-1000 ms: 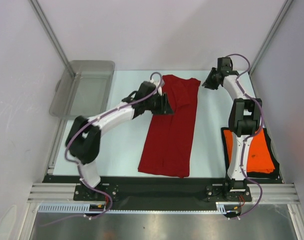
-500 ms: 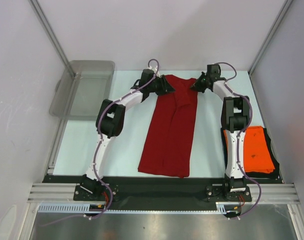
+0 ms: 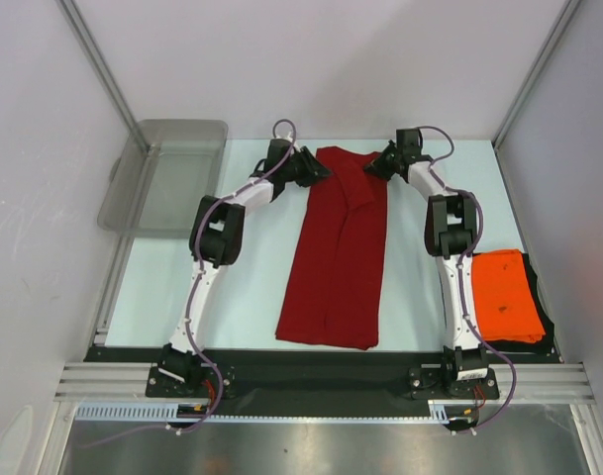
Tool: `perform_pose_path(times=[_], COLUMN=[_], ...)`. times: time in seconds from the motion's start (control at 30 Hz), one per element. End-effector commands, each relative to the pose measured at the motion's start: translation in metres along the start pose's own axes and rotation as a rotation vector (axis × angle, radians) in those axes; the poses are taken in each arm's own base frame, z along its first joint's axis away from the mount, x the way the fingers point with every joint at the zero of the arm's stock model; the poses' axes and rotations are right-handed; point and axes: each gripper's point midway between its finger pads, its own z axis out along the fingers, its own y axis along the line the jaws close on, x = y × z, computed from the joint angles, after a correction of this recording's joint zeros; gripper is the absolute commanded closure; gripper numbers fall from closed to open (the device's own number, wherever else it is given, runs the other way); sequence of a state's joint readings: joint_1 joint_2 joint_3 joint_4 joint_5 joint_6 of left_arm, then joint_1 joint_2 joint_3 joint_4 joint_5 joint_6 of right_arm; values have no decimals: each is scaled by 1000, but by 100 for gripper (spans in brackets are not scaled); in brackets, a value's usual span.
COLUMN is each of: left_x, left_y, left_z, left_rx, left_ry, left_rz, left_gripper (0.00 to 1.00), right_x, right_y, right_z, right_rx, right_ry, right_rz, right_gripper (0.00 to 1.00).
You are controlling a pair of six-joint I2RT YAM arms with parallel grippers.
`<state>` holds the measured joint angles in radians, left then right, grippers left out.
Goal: Fold and stack the t-shirts
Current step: Fold the tshirt
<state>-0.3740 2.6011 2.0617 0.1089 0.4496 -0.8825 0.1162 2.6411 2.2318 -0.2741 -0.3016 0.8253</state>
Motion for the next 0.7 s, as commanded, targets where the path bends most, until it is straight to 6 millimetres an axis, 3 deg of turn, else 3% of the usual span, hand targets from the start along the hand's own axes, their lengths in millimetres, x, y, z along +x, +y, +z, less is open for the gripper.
perform_pose_path(times=[0.0, 0.03, 0.1, 0.23, 0.27, 0.33, 0.37, 0.4, 0.47, 0.5, 0.53, 0.57, 0.6, 0.63, 0.67], left_x=[-42, -43, -56, -67, -75, -76, -79, -75, -64, -68, -59, -41, -40, -32, -3], left_y=[-22, -20, -38, -64, -83, -92, -106, -105, -96, -116, -110, -89, -107, -106, -80], left_z=[-5, -6, -12, -38, -53, -70, -86, -97, -114, -138, -150, -160, -186, -199, -207], left_rx=[38, 20, 31, 4, 10, -24, -30, -66, -127, -129, -167, -229, -222, -232, -268], left_ry=[-95, -86, -100, -99, -117, -113, -119, -98, -60, -79, -51, -11, -36, -29, 41], left_rz=[43, 71, 120, 223, 252, 306, 328, 333, 380, 414, 446, 441, 467, 480, 453], left_gripper=[62, 61, 59, 55, 54, 53, 53, 53, 53, 53, 53, 53, 51, 50, 50], right_x=[12, 4, 7, -1, -5, -17, -21, -28, -27, -27, -32, -32, -23, -22, -11], right_y=[-2, 7, 6, 33, 40, 66, 74, 93, 103, 107, 124, 128, 120, 126, 116], right_z=[21, 20, 25, 15, 9, -14, -23, -44, -68, -80, -106, -121, -134, -159, -171], right_rx=[25, 7, 8, -35, -43, -75, -85, -107, -91, -79, -89, -80, -33, -18, 28], right_ry=[-17, -33, -21, -19, -26, -50, -50, -56, -35, -35, -52, -50, -11, -15, 25], right_rz=[39, 39, 43, 3, -22, -53, -57, -79, -111, -164, -192, -215, -219, -263, -272], right_gripper=[100, 100, 100, 100, 96, 93, 88, 86, 76, 73, 69, 62, 59, 56, 49])
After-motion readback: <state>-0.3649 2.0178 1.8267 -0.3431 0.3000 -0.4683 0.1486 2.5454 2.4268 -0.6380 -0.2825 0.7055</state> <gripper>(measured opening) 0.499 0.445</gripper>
